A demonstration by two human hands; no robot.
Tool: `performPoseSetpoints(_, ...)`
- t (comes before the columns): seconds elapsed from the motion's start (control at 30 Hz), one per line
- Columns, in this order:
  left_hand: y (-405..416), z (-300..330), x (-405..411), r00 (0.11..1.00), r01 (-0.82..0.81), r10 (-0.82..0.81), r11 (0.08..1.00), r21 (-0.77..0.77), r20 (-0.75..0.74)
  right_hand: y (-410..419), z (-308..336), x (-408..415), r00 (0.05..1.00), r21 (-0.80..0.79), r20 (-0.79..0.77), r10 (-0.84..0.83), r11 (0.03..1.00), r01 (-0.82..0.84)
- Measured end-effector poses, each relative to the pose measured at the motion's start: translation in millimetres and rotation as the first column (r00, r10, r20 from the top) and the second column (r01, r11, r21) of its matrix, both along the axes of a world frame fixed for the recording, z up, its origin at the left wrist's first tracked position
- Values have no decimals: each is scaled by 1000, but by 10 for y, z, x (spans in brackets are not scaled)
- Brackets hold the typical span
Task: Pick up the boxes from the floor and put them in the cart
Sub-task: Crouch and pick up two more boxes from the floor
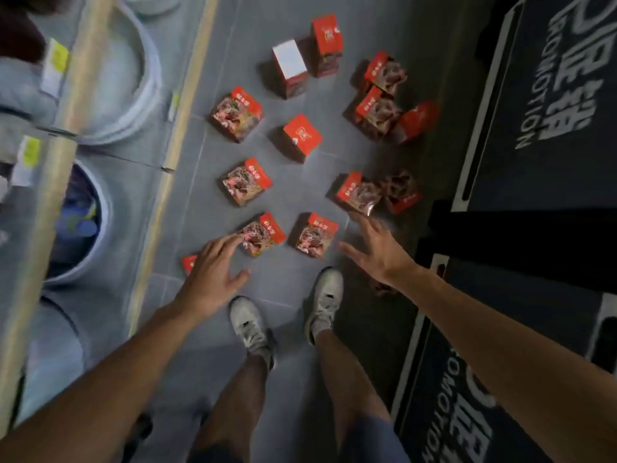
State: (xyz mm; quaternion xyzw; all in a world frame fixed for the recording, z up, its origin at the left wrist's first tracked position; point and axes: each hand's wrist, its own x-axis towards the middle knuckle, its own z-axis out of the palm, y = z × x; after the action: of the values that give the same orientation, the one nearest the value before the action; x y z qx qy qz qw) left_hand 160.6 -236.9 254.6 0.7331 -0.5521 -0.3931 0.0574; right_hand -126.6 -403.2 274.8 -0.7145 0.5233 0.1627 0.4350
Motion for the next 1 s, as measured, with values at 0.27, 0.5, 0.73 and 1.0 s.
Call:
performPoseSetpoints(0.27,-96,-1780,-34,999,-46,45,998,42,18,-139,-2007,-140,993,102,-17,-115,988,116)
performPoseSetpoints(0.5,-218,-2810,-10,992,-127,128,987,101,-6,-158,-3432,2,965,170,-27,-263,950,263)
performPoseSetpoints(0.73,-343,-3410,104,977,-210,211,975,72,-6,-200,-4278,-35,984,61,-101,-144,987,150)
performPoseSetpoints(1.0,-307,-3529,65,974,-212,217,975,68,-61,-109,-4327,-190,908,239,59,-414,889,390)
